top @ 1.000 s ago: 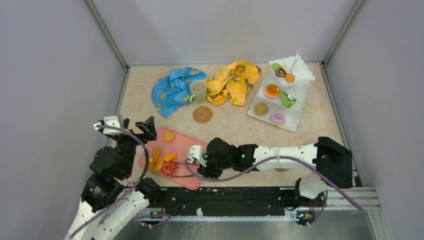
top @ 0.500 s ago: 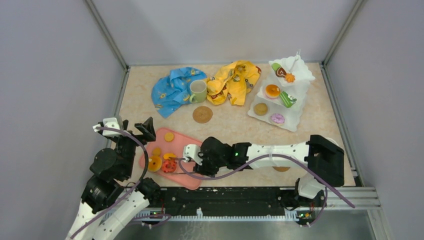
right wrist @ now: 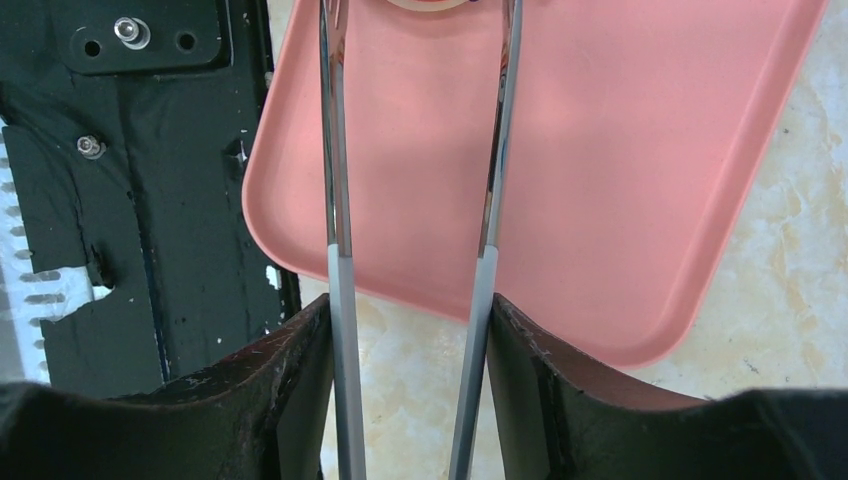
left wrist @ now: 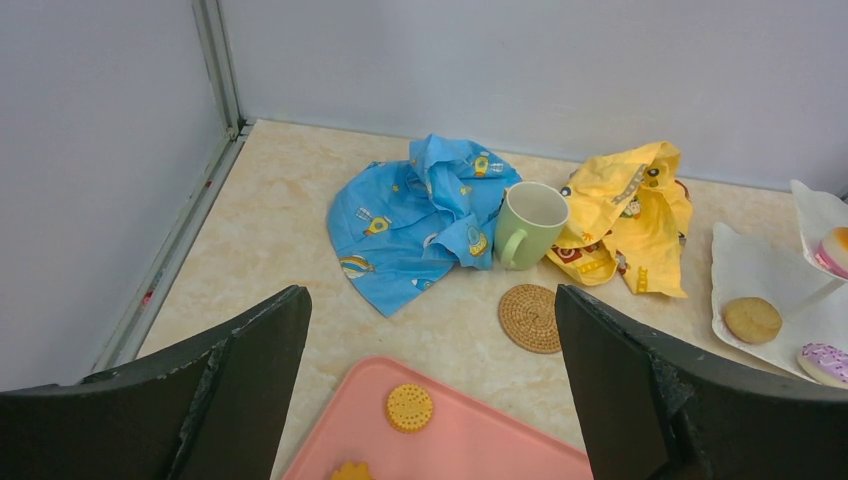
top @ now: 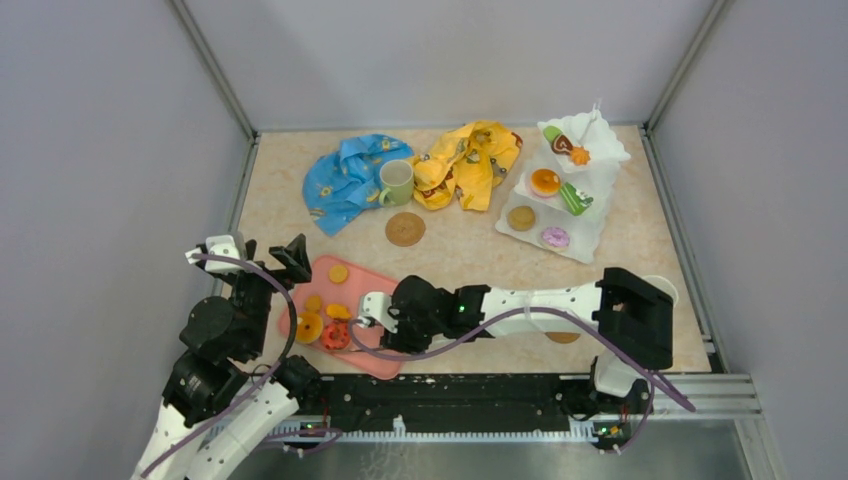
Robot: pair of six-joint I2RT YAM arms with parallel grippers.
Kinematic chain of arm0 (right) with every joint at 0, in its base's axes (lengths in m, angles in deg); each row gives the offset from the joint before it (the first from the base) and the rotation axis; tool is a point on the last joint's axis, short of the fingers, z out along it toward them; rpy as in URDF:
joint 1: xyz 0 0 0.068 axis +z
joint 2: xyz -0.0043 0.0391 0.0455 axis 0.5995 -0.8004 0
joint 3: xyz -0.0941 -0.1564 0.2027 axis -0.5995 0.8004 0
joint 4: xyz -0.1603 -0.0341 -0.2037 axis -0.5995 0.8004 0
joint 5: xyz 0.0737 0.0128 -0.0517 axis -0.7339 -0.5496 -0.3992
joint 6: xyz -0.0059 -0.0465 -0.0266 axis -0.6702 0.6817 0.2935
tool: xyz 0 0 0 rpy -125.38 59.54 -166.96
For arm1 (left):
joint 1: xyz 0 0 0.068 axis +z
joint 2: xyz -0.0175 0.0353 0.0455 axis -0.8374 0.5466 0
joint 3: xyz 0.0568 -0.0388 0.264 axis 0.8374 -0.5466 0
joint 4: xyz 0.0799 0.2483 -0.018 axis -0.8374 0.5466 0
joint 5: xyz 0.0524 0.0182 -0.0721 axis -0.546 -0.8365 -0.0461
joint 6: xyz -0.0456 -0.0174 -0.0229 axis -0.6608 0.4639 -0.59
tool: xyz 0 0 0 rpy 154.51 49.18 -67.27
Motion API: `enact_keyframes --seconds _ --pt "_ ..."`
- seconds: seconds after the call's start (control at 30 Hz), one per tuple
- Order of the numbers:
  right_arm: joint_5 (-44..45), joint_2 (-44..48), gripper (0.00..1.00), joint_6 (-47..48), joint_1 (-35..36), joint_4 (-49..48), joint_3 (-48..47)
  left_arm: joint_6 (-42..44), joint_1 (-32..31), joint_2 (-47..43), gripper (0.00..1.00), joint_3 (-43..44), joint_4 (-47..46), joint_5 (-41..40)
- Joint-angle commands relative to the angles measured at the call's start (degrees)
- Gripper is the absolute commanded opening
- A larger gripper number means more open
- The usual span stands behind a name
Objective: Serve the afternoon tea
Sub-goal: Pick up the desert from the tray, then place the desert on the desert table.
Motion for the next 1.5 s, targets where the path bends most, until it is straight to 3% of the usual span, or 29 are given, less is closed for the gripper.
enact_keyframes --seconds 0.0,0.17,0.53,0.67,0.77,1.07,1.27,1.47 --pt "-0.2 -0.1 0.51 0.8 0.8 -1.9 -3.5 0.4 0.2 -0.7 0.99 -0.3 -1.2 -0.7" --pt "0.2 1.0 0.42 0.6 0.8 -1.5 -2.9 0.4 0.2 -0.7 0.99 -0.5 -1.1 -0.8" --pt "1.3 13.9 0.34 -3.9 0.7 -4.7 5.8 -0.6 0.1 -0.9 0.99 -1.4 -1.4 -0.3" --pt "3.9 18.0 0.34 -6.3 0.7 -2.3 7.5 -1.0 0.2 -0.9 0.99 -2.1 -2.1 0.3" --pt "11.8 22.6 0.35 -13.4 -0.7 5.5 7.4 -0.9 0.1 -0.1 0.99 -2.9 -3.7 1.6" --pt "21.4 35.9 0.35 -24.0 -12.3 19.2 6.2 -2.0 0.2 1.9 0.99 -5.1 -5.7 3.9" --pt "28.1 42.2 0.35 -22.9 -19.9 26.5 -1.5 -1.9 0.2 1.9 0.99 -8.2 -6.1 6.0" --pt "31.7 42.1 0.35 -20.0 -26.6 32.4 -10.0 -1.6 0.2 2.2 0.99 -8.2 -5.4 6.8"
